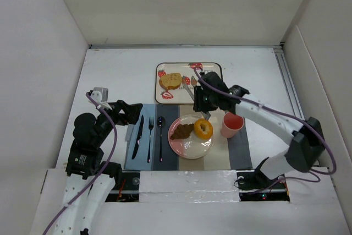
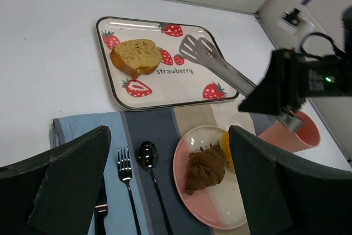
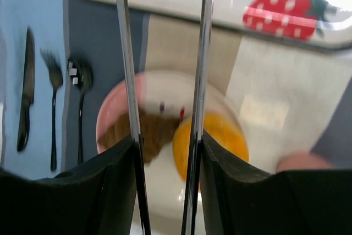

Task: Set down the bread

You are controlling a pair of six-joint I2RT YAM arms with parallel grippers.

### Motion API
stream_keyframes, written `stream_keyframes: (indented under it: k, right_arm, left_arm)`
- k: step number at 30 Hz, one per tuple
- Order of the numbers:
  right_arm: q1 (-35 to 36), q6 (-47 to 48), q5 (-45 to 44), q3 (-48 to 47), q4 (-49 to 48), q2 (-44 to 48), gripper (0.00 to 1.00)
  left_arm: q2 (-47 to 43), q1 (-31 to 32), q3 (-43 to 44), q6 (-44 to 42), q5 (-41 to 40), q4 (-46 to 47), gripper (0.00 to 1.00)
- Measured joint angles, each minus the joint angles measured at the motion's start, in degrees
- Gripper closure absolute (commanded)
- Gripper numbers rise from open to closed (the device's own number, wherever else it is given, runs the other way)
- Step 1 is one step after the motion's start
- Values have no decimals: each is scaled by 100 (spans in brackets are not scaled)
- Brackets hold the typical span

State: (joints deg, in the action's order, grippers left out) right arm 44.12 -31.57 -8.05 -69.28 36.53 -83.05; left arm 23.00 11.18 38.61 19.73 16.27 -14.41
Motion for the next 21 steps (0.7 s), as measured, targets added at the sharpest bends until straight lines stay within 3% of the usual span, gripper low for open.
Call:
stream_keyframes:
  k: [6,15,21]
  right_arm:
    - [-774,337,815,-868,-748,-1502,50]
    - [-964,330,1305,-1093,-1241,-2605,52]
    - [-960,304,1471,-979,-1554,-2712,86]
  left_arm:
    - [11,0,0,0,4,0,17]
    - [31,0,0,-4,20,0,17]
    - [83,0,0,-17,24,0,17]
